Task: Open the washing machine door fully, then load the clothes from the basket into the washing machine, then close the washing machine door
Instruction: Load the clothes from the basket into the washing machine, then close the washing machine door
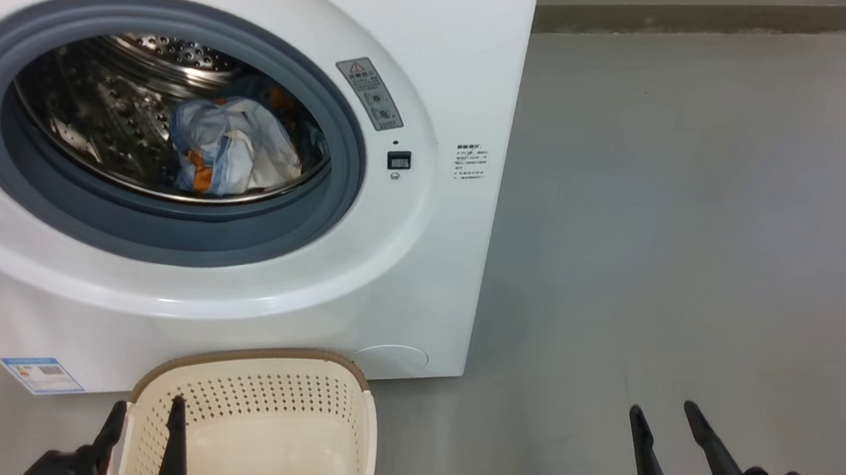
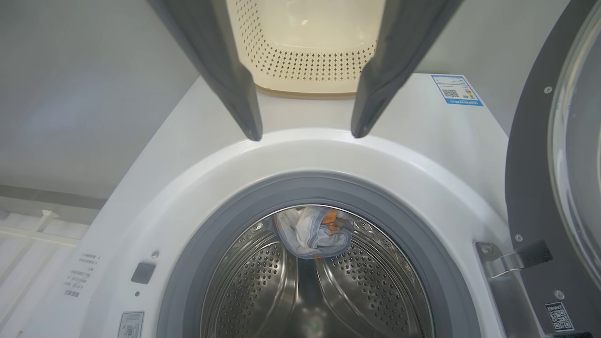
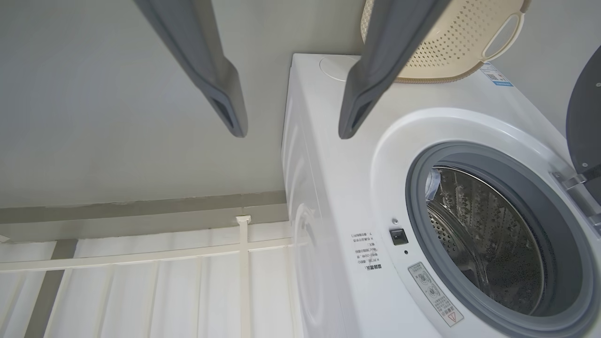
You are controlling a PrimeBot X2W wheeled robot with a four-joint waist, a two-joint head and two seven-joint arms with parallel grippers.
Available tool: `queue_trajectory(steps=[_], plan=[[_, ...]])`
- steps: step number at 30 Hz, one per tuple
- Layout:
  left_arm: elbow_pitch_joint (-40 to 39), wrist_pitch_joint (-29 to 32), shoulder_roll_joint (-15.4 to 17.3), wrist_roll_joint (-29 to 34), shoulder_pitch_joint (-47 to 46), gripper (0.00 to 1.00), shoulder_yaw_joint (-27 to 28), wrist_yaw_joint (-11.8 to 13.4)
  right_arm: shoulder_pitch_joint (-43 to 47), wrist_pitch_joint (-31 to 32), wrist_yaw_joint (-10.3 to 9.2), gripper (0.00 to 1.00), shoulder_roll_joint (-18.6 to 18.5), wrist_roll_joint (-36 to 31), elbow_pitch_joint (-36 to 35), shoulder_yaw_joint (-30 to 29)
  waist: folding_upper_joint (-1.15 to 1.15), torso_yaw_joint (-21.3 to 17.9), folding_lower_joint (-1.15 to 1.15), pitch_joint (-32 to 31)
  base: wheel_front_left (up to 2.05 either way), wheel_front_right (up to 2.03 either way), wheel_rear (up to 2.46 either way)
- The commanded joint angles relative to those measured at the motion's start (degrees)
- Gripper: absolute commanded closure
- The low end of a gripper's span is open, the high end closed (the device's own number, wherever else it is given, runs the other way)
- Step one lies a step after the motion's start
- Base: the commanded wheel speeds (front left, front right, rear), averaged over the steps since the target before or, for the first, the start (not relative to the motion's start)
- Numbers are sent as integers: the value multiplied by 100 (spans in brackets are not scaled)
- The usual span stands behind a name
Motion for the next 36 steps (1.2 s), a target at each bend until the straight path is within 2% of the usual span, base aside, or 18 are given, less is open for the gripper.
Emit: queue_trajectory(steps=[1, 8, 24, 36], plan=[[-215, -37, 87, -13, 4, 0, 162, -18, 59, -28, 9, 0, -48, -57, -122, 124, 0, 5, 0, -64, 0, 0, 0], [-539, -37, 87, 193, 336, 0, 285, -111, 131, -28, 9, 0, -34, -75, -141, 75, 0, -19, 0, -197, 0, 0, 0], [-1118, -37, 86, 134, 714, 0, 354, 31, 290, -28, 9, 0, -7, -126, -137, -119, 0, -5, 0, -282, 0, 0, 0], [-1252, -37, 86, 197, 804, 0, 383, 44, 317, -28, 9, 0, 3, -135, -145, -194, 0, -26, 0, -275, 0, 0, 0]])
